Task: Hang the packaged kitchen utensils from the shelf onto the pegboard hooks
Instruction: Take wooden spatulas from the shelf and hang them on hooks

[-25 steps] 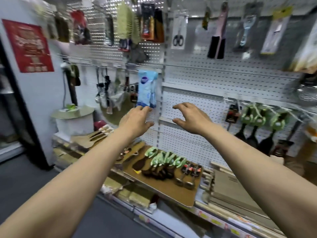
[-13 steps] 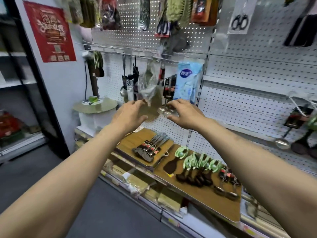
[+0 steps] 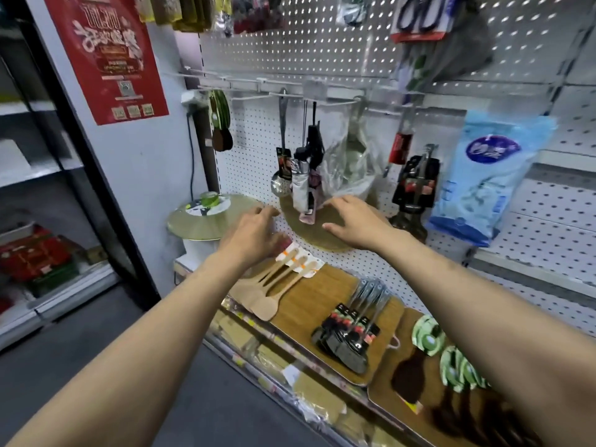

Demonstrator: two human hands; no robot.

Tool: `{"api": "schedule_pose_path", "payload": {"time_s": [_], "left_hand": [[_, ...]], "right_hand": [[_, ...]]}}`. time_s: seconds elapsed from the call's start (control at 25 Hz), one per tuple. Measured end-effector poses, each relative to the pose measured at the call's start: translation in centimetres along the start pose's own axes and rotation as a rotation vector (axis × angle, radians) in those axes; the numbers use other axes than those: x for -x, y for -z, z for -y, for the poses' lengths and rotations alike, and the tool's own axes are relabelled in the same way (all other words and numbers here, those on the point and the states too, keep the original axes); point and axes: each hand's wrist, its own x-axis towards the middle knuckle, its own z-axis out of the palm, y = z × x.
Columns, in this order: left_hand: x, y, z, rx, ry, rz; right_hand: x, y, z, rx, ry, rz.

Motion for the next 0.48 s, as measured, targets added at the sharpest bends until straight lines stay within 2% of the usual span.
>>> {"api": "schedule_pose_path", "payload": {"time_s": [0.24,0.48], "left_hand": [[-10.4,-6.6,9.9,-0.009,0.032,0.124],[-20.2,-18.6,20.1,0.104,0.011,0.399]], "right_hand": [[-11.7,-9.5,-1.3,-0.062,-0.145,0.115],[-19.5,-23.6,-4.5,-0.204,-0.506,0.223]]}}
